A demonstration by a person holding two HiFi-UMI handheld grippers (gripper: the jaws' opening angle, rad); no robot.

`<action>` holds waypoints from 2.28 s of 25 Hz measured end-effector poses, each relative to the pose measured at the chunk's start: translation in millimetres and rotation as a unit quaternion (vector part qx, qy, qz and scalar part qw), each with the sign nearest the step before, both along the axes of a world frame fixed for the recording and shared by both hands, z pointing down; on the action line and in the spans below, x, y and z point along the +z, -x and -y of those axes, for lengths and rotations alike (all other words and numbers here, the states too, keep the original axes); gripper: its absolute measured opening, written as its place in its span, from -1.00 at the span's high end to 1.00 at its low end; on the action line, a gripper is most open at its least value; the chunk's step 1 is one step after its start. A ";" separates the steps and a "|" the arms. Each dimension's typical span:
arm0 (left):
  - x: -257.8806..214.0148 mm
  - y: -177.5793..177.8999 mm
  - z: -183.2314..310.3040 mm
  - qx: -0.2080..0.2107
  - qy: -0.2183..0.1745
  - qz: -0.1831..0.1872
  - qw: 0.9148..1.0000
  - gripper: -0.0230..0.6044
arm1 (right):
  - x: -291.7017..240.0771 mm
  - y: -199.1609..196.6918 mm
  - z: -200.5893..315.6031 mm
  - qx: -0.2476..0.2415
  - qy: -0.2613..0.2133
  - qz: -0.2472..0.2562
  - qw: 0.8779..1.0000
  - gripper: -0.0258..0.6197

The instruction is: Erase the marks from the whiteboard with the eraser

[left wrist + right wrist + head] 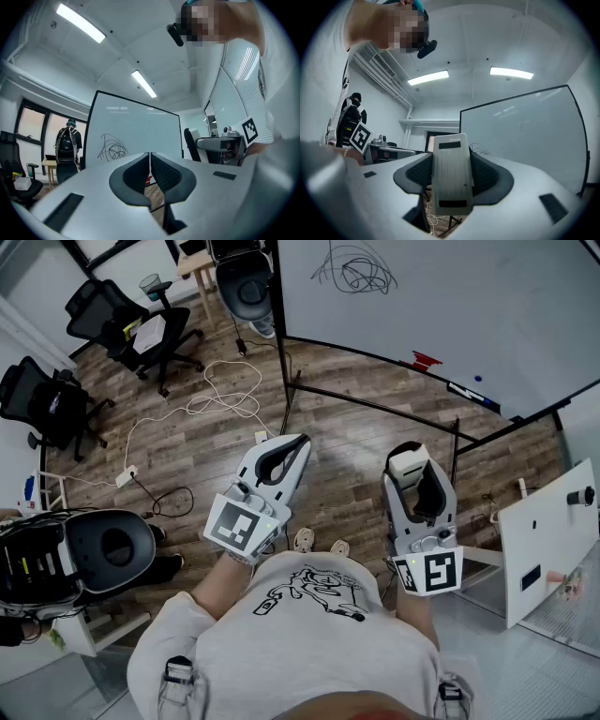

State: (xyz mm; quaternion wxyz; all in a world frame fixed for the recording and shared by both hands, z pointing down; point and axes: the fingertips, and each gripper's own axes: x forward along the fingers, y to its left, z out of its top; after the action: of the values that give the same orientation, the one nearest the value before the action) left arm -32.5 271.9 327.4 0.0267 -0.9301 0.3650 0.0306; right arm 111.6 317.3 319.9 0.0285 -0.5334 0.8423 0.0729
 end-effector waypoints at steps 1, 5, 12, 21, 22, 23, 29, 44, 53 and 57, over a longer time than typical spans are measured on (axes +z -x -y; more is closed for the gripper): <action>0.5 1.0 1.4 0.001 0.002 0.000 1.000 0.85 | -0.8 1.3 1.8 0.001 0.000 0.001 1.000 0.11; 2.8 10.1 5.9 0.004 0.005 -0.002 1.000 0.85 | -1.6 10.3 7.6 0.002 -0.002 0.007 1.000 0.11; 3.1 34.5 10.6 0.005 0.005 -0.005 1.000 0.85 | -0.5 35.8 16.1 0.008 -0.003 -0.003 1.000 0.11; 3.5 46.3 20.3 0.001 0.005 -0.006 1.000 0.85 | 1.0 47.1 27.9 0.010 -0.003 -0.009 1.000 0.11; 3.4 46.8 22.3 0.000 0.006 -0.006 1.000 0.85 | 1.0 47.8 30.0 0.009 -0.003 -0.009 1.000 0.11; 3.5 46.9 24.7 -0.001 0.007 -0.007 1.000 0.85 | 1.1 48.0 32.3 0.008 -0.004 -0.010 1.000 0.11; 4.2 37.9 39.6 0.002 0.008 -0.007 1.000 0.85 | 4.5 40.9 49.2 0.011 -0.004 -0.007 1.000 0.11; 3.5 -12.5 123.5 0.010 0.017 0.007 1.000 0.85 | 7.9 -6.2 132.2 0.015 0.005 -0.002 1.000 0.11; -2.6 -48.0 184.6 0.004 0.018 0.011 1.000 0.85 | 11.2 -45.3 197.5 0.012 0.014 -0.018 1.000 0.11; -6.7 -63.9 211.7 0.000 0.016 0.011 1.000 0.85 | 8.8 -62.4 224.1 0.008 0.011 -0.021 1.000 0.11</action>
State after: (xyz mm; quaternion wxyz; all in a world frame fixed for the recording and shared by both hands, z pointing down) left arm 31.4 60.3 320.7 0.0161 -0.9307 0.3651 0.0146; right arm 174.1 93.2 328.7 0.0041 -0.5389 0.8390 0.0752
